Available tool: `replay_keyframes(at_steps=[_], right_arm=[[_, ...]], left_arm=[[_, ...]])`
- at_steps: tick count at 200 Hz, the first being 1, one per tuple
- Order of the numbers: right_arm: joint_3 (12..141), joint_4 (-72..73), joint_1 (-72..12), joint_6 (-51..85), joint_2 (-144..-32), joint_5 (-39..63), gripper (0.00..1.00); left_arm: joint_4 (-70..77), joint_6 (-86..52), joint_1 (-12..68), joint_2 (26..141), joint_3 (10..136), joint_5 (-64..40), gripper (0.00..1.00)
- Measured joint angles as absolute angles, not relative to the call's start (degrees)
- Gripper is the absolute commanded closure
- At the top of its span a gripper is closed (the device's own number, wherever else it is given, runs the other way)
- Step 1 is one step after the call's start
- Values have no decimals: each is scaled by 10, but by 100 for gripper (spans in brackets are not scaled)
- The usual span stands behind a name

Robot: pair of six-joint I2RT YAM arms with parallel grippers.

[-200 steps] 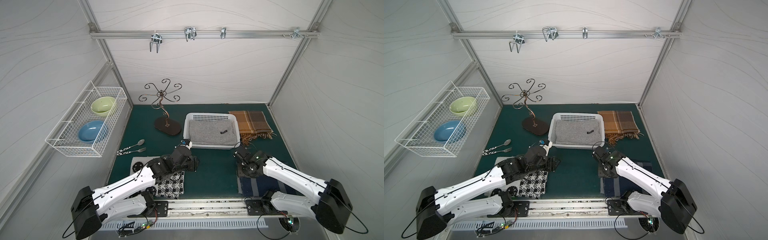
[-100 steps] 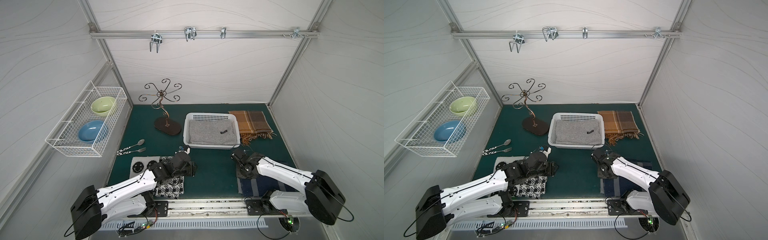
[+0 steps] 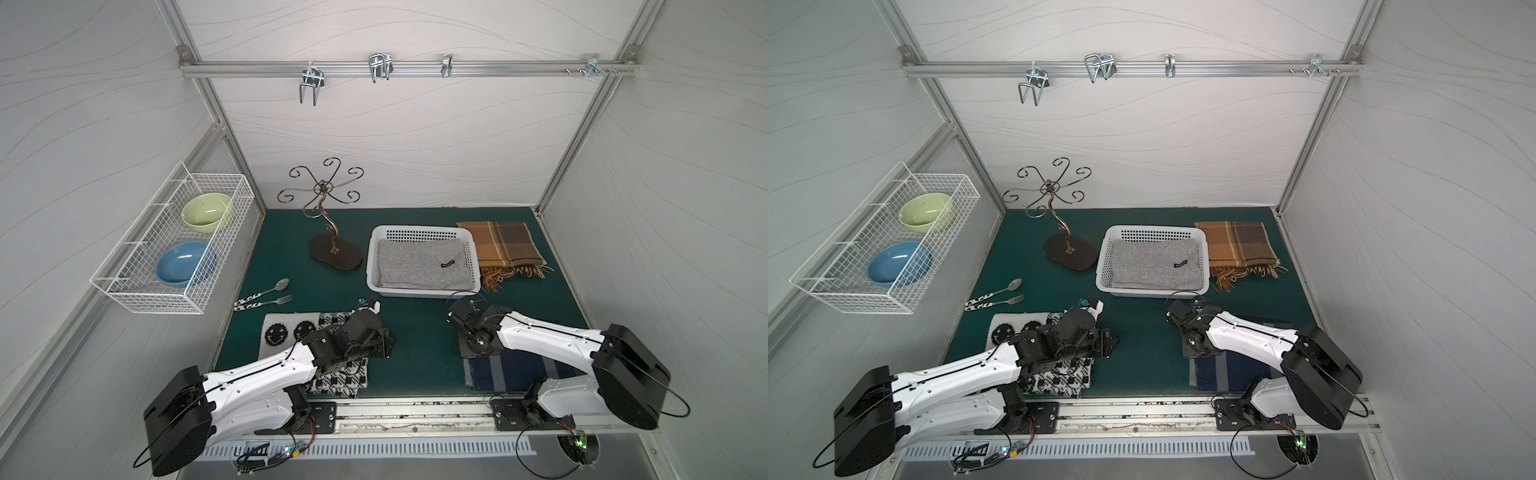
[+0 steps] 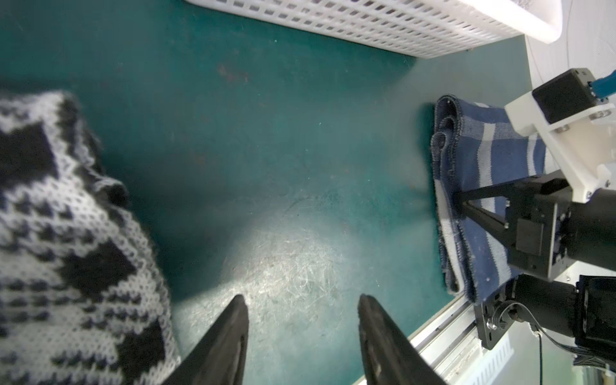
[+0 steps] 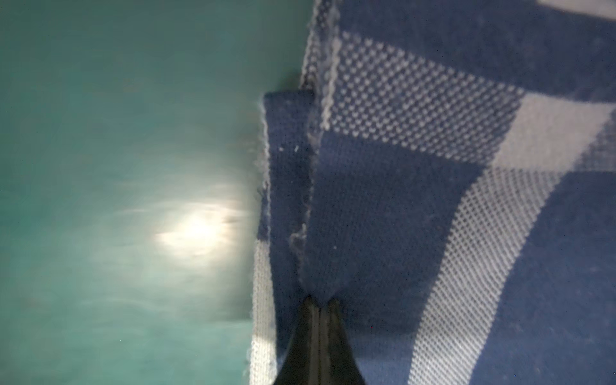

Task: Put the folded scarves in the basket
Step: Adjust the scarf at the center of the board.

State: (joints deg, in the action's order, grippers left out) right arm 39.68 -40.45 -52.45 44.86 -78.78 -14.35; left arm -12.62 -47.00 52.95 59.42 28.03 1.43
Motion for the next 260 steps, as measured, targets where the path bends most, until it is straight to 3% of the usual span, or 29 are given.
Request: replay_keyframes(at_steps=[80,87,90,95,111,208,260], right_arm=[[558,-319,-637,474,-957,-107,100],[561,-310,-643,474,-960,-102,90],[562,-307,-645,474,-960,-99,80],[562,-300,-647,476,-960,-95,72],[560,-280,-651,476,-954,-79,64],[472,-356,-605,482,-613,-115,61],[435,-410,-590,481,-540,-123,61]], left_arm=[[-64,-500,532,637,243,4,41],[-59,-502,533,643,243,4,41],[-57,-502,533,645,243,4,40],[-54,-503,533,649,243,4,40],[-40,-510,534,662,240,4,38],[104,-551,578,795,263,11,30],[205,-573,609,889,303,25,32]])
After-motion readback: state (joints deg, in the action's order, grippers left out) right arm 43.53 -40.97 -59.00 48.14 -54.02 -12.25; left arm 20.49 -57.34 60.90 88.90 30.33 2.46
